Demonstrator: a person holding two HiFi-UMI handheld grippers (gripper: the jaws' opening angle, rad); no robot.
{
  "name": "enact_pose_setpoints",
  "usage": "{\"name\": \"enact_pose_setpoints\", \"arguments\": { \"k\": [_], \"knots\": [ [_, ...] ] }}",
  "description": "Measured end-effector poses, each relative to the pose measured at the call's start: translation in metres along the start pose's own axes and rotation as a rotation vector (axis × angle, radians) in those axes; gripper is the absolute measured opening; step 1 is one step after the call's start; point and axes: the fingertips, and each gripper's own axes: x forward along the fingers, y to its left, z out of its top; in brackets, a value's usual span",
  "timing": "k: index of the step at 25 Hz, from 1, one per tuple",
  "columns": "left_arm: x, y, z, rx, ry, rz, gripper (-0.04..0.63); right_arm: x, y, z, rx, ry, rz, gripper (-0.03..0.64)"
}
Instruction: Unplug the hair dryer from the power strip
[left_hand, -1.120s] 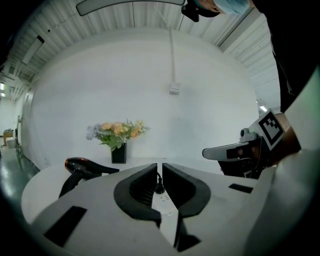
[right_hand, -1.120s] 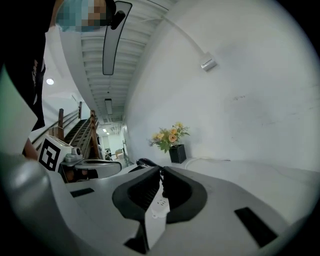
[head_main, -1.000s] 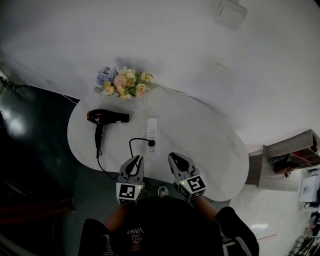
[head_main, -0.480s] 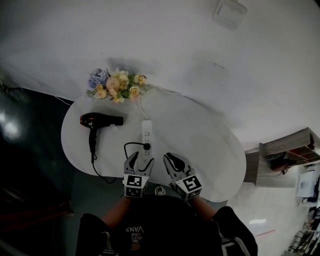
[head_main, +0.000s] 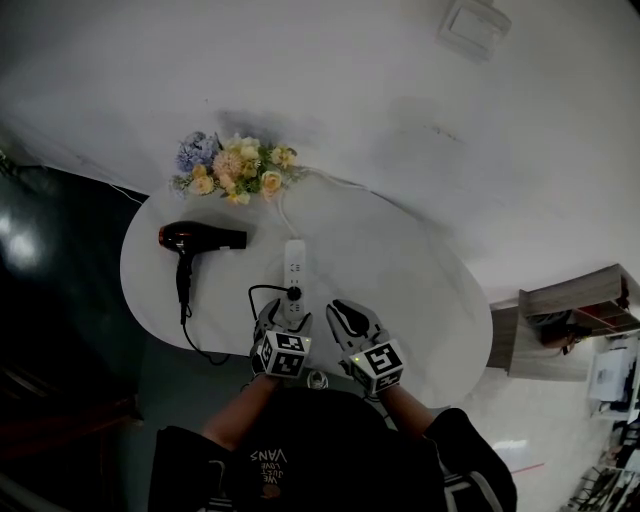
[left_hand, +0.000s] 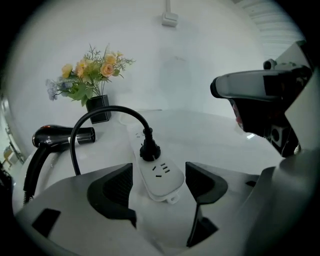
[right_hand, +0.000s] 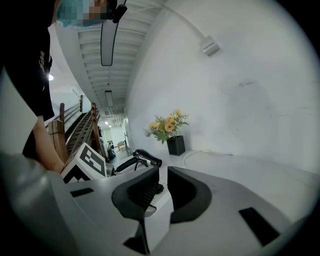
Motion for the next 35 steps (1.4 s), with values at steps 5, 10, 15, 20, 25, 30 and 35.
{"name": "enact_pose_setpoints", "arguments": {
  "k": [5, 10, 15, 20, 25, 30, 35],
  "knots": [
    [0.010, 0.002, -0.006, 0.024, 0.042, 0.011, 0.331, 0.009, -0.001, -0.004, 0.006, 0.014, 0.013, 0.046],
    [0.011, 0.002, -0.009, 0.032, 0.051, -0.020, 0.328, 0.020, -0.002, -0.010, -0.019, 0.035, 0.048, 0.046],
    [0.010, 0.004, -0.011, 0.038, 0.055, -0.044, 0.322, 0.034, -0.003, -0.015, -0.040, 0.065, 0.094, 0.046],
    [0.007, 0.008, -0.013, 0.051, 0.061, -0.064, 0.318, 0.049, 0.007, -0.028, -0.083, 0.115, 0.162, 0.048],
    [0.006, 0.013, -0.015, 0.066, 0.080, -0.076, 0.316, 0.070, 0.023, -0.039, -0.160, 0.168, 0.260, 0.080],
    [0.005, 0.014, -0.015, 0.067, 0.069, -0.080, 0.316, 0.090, 0.036, -0.046, -0.224, 0.210, 0.342, 0.138],
    [0.006, 0.014, -0.016, 0.069, 0.052, -0.085, 0.316, 0.105, 0.042, -0.055, -0.262, 0.243, 0.388, 0.138]
  ]
}}
